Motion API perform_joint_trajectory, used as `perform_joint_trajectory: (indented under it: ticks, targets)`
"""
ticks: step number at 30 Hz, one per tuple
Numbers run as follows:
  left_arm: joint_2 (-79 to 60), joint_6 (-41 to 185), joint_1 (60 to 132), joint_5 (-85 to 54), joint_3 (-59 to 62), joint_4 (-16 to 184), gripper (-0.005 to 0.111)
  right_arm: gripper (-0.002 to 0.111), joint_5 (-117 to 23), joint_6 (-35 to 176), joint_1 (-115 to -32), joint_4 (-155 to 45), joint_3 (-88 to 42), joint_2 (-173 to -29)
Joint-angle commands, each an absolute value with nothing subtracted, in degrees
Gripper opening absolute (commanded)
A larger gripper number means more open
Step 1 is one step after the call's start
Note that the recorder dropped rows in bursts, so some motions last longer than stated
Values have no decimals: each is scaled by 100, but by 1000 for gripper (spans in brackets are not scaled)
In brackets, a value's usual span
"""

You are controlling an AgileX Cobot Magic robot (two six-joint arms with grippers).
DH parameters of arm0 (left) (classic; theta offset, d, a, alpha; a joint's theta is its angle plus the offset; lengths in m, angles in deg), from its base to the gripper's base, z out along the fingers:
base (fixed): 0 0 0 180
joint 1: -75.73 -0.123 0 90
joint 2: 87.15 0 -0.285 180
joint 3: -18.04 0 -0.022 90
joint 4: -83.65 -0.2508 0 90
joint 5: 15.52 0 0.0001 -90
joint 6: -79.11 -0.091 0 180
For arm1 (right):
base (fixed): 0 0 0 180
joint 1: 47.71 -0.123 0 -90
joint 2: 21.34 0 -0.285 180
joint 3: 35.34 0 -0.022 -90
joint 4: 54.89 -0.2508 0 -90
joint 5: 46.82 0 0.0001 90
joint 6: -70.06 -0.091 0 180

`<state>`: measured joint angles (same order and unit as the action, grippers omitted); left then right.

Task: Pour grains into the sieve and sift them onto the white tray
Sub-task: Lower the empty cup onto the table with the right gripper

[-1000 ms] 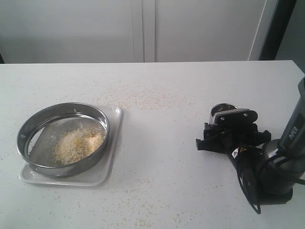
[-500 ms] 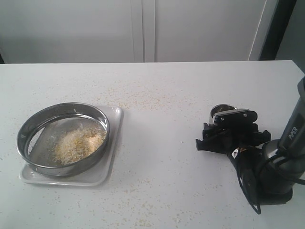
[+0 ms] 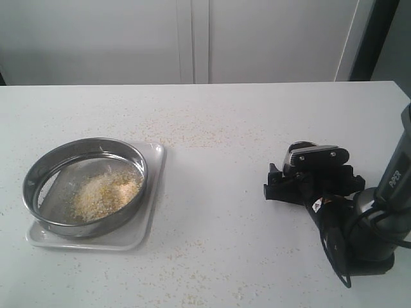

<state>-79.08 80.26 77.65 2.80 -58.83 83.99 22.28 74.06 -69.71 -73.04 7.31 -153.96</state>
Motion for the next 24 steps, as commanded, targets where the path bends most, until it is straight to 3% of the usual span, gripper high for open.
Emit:
perform_joint_trajectory:
  ticks: [1, 24]
  targets:
    - [-7936, 8037, 7757, 357, -5918, 8449, 0, 95, 2315, 7377, -6939, -7307, 724, -15346]
    - [-7936, 8037, 7757, 357, -5918, 8449, 0, 95, 2315, 7636, -6939, -7347, 724, -13995]
